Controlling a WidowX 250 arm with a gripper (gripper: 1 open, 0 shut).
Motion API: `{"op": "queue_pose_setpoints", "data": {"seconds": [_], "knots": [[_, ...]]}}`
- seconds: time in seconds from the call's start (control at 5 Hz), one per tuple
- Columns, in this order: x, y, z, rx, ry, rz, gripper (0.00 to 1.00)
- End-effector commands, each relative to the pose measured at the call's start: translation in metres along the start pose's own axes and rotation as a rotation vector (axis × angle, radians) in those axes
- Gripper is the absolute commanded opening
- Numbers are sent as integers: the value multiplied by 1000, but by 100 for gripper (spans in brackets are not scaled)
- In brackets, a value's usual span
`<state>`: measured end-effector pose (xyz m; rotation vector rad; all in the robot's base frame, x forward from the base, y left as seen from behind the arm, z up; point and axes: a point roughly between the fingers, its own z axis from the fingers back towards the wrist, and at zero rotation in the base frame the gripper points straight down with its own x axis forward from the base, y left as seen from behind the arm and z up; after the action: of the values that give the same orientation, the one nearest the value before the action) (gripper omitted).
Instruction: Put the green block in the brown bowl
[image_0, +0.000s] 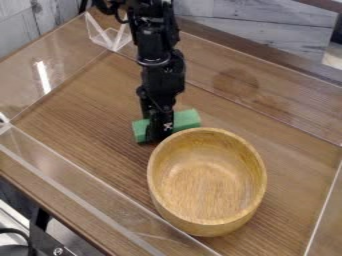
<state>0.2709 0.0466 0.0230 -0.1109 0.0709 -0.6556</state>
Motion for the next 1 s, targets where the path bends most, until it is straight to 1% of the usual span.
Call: {"op": "queue_pose_setpoints", "data": {"seconds": [0.0,0.2,0.6,0.8], "knots": [[6,2,25,33,-41,25,0],[5,-1,30,15,-39,47,0],[6,-9,41,-7,-35,68,0],[11,-19,50,-12,-28,62,0]]}}
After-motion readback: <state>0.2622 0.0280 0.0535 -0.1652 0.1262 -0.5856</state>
